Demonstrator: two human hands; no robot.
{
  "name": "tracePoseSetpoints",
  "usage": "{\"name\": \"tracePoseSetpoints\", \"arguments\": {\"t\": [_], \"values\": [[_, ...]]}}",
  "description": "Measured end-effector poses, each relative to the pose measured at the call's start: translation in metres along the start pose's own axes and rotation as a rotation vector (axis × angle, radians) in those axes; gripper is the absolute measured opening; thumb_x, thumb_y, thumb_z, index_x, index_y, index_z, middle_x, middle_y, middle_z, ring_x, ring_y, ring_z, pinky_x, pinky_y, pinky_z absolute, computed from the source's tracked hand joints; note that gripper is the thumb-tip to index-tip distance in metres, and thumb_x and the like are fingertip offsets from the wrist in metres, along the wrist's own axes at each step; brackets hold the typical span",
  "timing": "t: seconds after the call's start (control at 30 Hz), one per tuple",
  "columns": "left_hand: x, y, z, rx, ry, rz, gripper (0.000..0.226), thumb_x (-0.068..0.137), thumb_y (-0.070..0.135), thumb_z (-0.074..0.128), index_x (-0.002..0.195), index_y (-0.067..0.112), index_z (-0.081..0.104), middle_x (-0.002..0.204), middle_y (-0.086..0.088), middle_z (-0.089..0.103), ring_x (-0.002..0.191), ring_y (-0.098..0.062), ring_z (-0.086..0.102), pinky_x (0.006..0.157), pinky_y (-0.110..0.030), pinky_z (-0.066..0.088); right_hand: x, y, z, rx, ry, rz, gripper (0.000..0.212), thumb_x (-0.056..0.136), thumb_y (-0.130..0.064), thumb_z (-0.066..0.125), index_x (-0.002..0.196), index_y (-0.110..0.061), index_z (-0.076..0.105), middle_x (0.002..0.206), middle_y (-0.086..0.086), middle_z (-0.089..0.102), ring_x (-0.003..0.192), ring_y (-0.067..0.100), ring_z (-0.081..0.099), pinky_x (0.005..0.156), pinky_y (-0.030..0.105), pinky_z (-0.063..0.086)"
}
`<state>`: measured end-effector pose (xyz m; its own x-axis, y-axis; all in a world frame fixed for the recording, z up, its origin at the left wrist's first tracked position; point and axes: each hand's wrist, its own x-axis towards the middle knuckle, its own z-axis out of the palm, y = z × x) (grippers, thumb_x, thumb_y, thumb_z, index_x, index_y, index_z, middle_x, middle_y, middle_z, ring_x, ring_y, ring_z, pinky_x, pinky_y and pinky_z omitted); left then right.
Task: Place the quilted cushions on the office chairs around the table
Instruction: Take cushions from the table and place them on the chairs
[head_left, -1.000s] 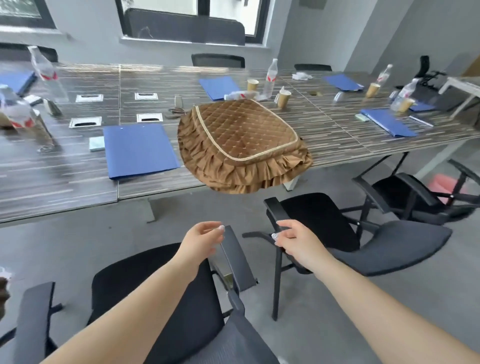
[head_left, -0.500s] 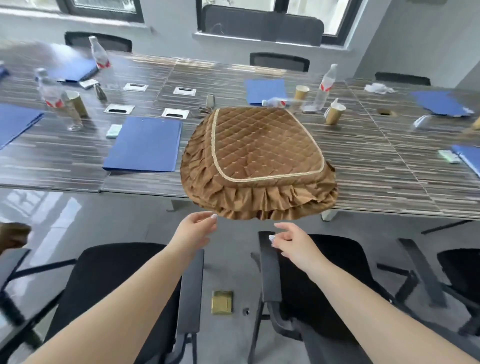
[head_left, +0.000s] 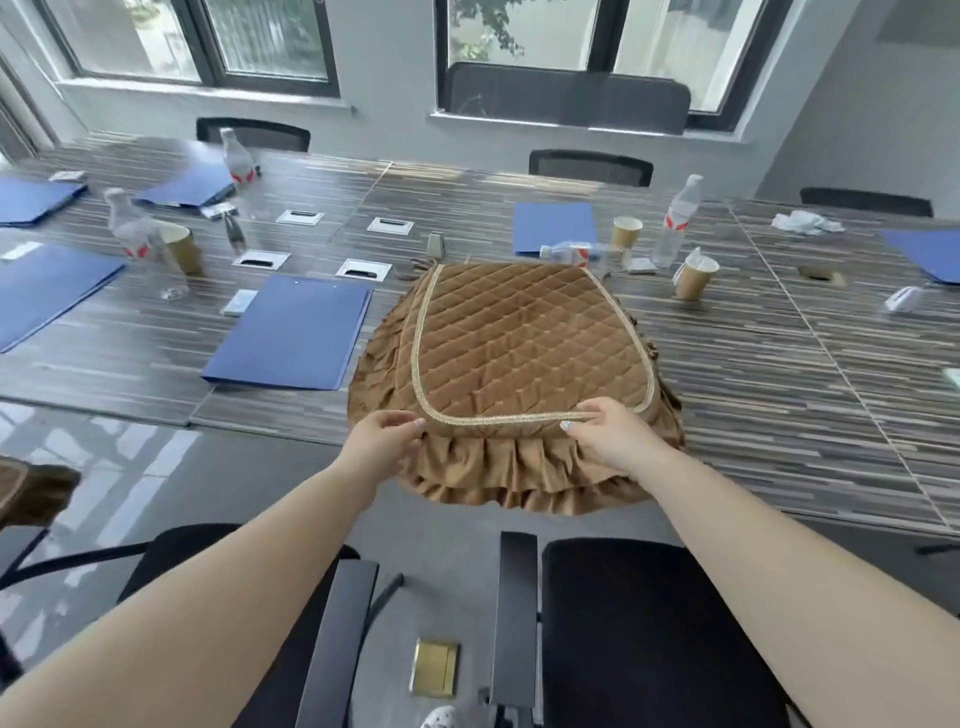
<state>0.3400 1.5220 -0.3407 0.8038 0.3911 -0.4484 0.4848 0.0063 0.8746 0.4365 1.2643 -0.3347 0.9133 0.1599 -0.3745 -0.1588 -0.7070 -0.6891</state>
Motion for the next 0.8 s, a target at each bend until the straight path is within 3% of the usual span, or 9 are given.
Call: {"name": "tracePoseSetpoints", "arguments": {"t": [0.13, 0.23, 0.33, 0.43, 0.6, 0.7, 0.8], "values": [[0.071, 0.021, 0.008, 0.129, 0.035, 0.035, 0.033, 0.087, 0.029, 0.065, 0.117, 0.017, 0.060, 0.121, -0.004, 0.063, 0.105, -0.019, 0.058, 0.086, -0.034, 0.045, 0.048, -0.003, -0.021, -0.072, 0.044, 0.033, 0.060, 0.088, -0.039, 0.062, 0.140, -0.018, 0.042, 0.130, 0.003, 0.056, 0.112, 0.022, 0.057, 0.088, 0.029, 0.041], [0.135, 0.033, 0.016, 0.208, 0.068, 0.023, 0.058, 0.086, 0.029, 0.068, 0.136, 0.012, 0.046, 0.136, -0.010, 0.053, 0.110, -0.025, 0.054, 0.087, -0.034, 0.042, 0.094, 0.003, -0.031, -0.086, 0.051, 0.112, 0.081, 0.085, -0.042, 0.065, 0.151, -0.019, 0.023, 0.150, 0.008, 0.039, 0.129, 0.026, 0.047, 0.101, 0.032, 0.039], [0.184, 0.035, 0.019, 0.301, 0.160, 0.007, 0.081, 0.082, 0.032, 0.070, 0.149, 0.013, 0.027, 0.147, -0.014, 0.042, 0.130, -0.033, 0.046, 0.102, -0.045, 0.040, 0.131, 0.013, -0.036, -0.143, 0.071, 0.182, 0.091, 0.084, -0.044, 0.065, 0.153, -0.017, 0.013, 0.156, 0.008, 0.028, 0.138, 0.028, 0.038, 0.108, 0.037, 0.036], [0.231, 0.027, 0.022, 0.356, 0.214, 0.025, 0.094, 0.078, 0.038, 0.072, 0.152, 0.015, 0.019, 0.153, -0.016, 0.034, 0.137, -0.036, 0.038, 0.110, -0.052, 0.034, 0.166, 0.019, -0.042, -0.180, 0.130, 0.217, 0.093, 0.081, -0.047, 0.068, 0.152, -0.013, 0.018, 0.156, 0.010, 0.029, 0.140, 0.029, 0.033, 0.111, 0.040, 0.033], [0.272, 0.012, 0.032, 0.299, 0.257, -0.017, 0.108, 0.077, 0.049, 0.072, 0.154, 0.015, 0.004, 0.153, -0.017, 0.035, 0.136, -0.039, 0.039, 0.109, -0.055, 0.034, 0.212, 0.047, -0.054, -0.140, 0.209, 0.363, 0.096, 0.072, -0.049, 0.075, 0.146, -0.008, 0.029, 0.146, 0.011, 0.042, 0.131, 0.031, 0.044, 0.105, 0.042, 0.040], [0.277, 0.004, 0.036, 0.335, 0.325, 0.018, 0.103, 0.078, 0.055, 0.067, 0.153, 0.017, 0.009, 0.150, -0.013, 0.041, 0.134, -0.038, 0.043, 0.108, -0.055, 0.034, 0.230, 0.060, -0.044, -0.013, 0.227, 0.409, 0.093, 0.066, -0.047, 0.080, 0.139, -0.008, 0.039, 0.138, 0.009, 0.052, 0.124, 0.031, 0.051, 0.102, 0.038, 0.042], [0.277, 0.004, 0.035, 0.370, 0.388, 0.053, 0.095, 0.076, 0.058, 0.067, 0.150, 0.014, 0.026, 0.149, -0.010, 0.044, 0.135, -0.034, 0.043, 0.107, -0.054, 0.036, 0.239, 0.064, -0.037, -0.010, 0.383, 0.459, 0.082, 0.063, -0.055, 0.077, 0.124, -0.006, 0.055, 0.126, 0.016, 0.059, 0.116, 0.036, 0.055, 0.094, 0.040, 0.047]]}}
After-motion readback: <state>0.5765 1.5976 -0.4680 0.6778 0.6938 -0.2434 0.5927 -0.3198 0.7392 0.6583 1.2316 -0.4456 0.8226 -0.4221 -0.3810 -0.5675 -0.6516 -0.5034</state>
